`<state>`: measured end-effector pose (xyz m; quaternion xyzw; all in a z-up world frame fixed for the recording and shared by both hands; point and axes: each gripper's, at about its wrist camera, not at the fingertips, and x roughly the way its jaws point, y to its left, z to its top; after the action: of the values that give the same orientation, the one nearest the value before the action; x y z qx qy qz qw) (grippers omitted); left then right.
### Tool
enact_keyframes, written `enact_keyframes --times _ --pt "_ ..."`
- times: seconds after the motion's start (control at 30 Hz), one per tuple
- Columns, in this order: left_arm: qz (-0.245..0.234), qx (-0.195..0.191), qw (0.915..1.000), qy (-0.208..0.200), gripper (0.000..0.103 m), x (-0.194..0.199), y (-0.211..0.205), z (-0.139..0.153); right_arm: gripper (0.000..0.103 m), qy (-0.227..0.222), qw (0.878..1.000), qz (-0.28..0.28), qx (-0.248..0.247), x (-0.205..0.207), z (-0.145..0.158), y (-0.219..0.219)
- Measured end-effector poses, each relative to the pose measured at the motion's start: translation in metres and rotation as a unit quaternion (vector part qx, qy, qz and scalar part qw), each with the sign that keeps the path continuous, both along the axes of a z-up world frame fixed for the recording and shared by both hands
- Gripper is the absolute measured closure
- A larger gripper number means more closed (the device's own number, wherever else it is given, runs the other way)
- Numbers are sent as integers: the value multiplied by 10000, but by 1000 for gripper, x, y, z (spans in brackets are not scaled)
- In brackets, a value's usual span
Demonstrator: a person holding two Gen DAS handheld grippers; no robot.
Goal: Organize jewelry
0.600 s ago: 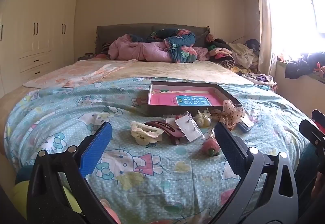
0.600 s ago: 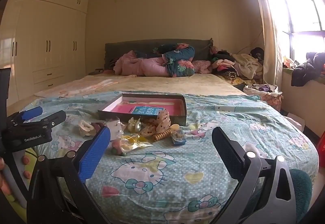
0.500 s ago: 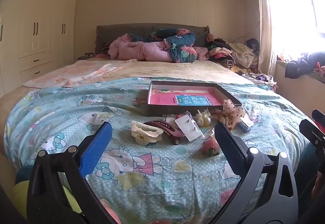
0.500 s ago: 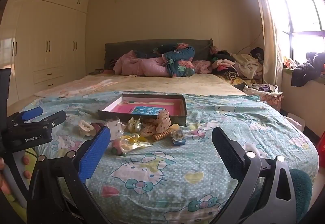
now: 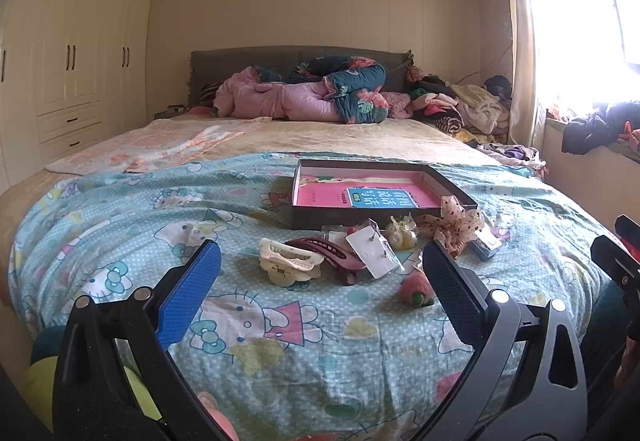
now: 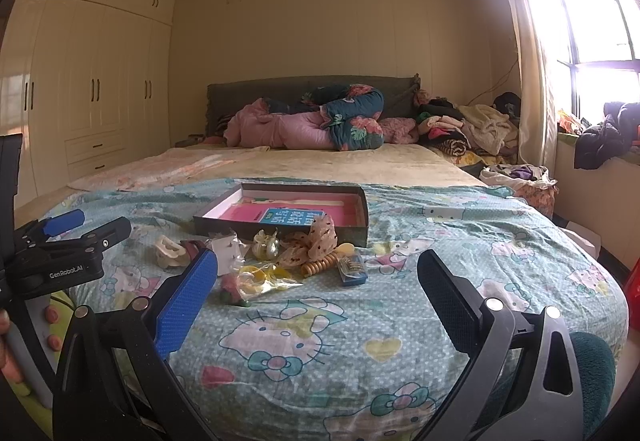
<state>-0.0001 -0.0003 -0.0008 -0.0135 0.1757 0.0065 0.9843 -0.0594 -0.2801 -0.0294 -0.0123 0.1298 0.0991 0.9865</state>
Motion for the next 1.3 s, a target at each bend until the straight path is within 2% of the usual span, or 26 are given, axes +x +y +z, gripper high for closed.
enact_keyframes --times 1.3 --pt "-20 27 10000 -1 10 0 -1 3 6 13 10000 5 -22 1 -2 3"
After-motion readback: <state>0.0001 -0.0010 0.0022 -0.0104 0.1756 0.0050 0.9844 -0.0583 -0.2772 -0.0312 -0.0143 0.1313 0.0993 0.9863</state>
